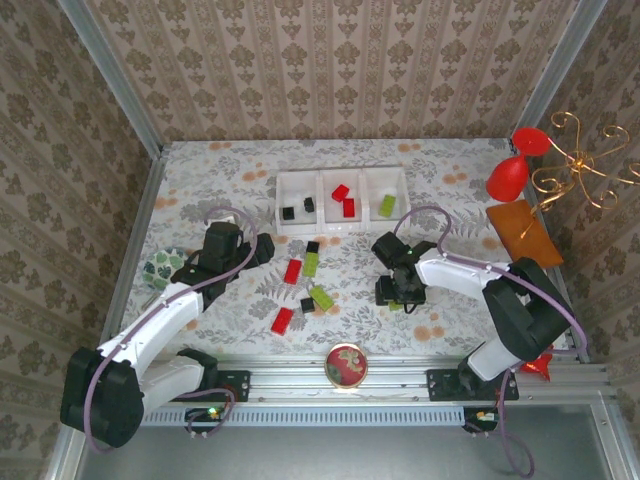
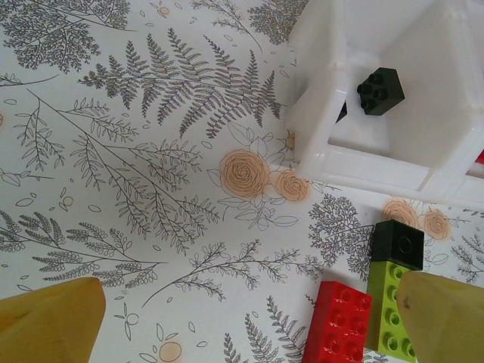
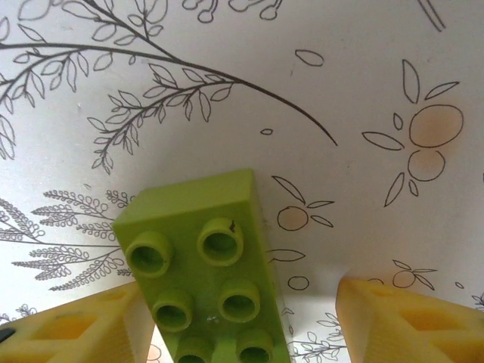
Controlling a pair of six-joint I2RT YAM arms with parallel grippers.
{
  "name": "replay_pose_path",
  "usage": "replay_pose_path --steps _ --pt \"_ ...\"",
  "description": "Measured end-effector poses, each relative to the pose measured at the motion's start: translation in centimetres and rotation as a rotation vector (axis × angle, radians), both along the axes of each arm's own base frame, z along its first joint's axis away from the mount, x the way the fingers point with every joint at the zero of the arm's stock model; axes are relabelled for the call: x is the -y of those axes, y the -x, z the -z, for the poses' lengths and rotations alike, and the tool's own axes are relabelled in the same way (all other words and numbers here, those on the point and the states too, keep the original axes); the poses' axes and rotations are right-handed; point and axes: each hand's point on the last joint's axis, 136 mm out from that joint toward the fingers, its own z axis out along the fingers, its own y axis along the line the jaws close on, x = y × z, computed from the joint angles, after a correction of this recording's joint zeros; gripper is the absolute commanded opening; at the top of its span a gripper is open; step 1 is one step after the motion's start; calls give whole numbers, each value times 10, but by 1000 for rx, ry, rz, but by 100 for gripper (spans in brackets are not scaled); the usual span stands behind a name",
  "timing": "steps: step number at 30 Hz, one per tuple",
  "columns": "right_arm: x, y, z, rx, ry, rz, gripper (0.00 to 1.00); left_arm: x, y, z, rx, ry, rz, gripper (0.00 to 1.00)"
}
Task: Sort the legos into containers by color
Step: Pick up the lego from the bottom-center of the table.
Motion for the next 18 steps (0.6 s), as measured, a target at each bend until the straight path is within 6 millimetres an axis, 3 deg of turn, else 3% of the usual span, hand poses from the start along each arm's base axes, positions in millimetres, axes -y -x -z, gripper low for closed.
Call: replay_pose_path --steps 13,18 --pt "6 -2 1 -14 51 2 31 -1 0 0 -2 2 -3 100" --pt "6 -2 0 -15 53 2 27 -1 0 0 -2 2 -4 100"
